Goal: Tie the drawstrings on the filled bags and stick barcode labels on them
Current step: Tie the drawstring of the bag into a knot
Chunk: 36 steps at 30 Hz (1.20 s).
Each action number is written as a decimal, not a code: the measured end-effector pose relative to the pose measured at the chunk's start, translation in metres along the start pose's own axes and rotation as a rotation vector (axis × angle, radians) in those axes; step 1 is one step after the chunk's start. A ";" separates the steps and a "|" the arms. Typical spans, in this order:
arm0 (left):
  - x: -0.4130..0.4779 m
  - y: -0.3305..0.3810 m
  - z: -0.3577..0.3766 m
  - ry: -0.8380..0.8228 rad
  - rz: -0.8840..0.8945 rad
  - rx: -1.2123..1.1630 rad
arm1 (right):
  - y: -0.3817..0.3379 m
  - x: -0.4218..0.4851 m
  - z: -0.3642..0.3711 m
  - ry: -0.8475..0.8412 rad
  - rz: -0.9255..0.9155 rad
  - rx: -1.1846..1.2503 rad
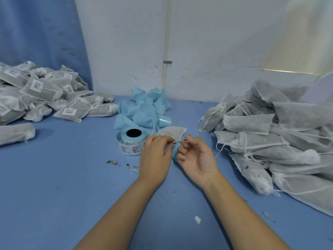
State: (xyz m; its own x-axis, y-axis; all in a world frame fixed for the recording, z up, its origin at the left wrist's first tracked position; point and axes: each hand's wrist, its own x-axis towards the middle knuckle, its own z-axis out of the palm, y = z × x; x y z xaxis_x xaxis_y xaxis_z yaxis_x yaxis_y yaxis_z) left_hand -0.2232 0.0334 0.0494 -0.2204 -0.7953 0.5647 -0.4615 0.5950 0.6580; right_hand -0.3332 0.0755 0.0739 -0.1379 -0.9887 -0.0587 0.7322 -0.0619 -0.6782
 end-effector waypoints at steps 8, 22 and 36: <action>0.002 0.002 -0.003 0.019 0.041 0.028 | 0.000 -0.003 0.005 -0.099 -0.058 0.128; 0.016 0.024 -0.020 0.342 -0.062 -0.496 | 0.013 0.004 0.003 0.100 -0.237 -0.095; 0.022 0.018 -0.025 0.253 -0.364 -1.062 | 0.020 0.006 0.006 0.228 -0.374 -0.272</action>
State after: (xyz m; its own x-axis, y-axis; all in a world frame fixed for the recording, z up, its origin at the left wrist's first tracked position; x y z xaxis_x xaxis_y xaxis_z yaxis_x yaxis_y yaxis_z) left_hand -0.2146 0.0294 0.0863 0.0118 -0.9655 0.2602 0.5212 0.2280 0.8224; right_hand -0.3157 0.0671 0.0644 -0.5215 -0.8489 0.0863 0.4091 -0.3376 -0.8477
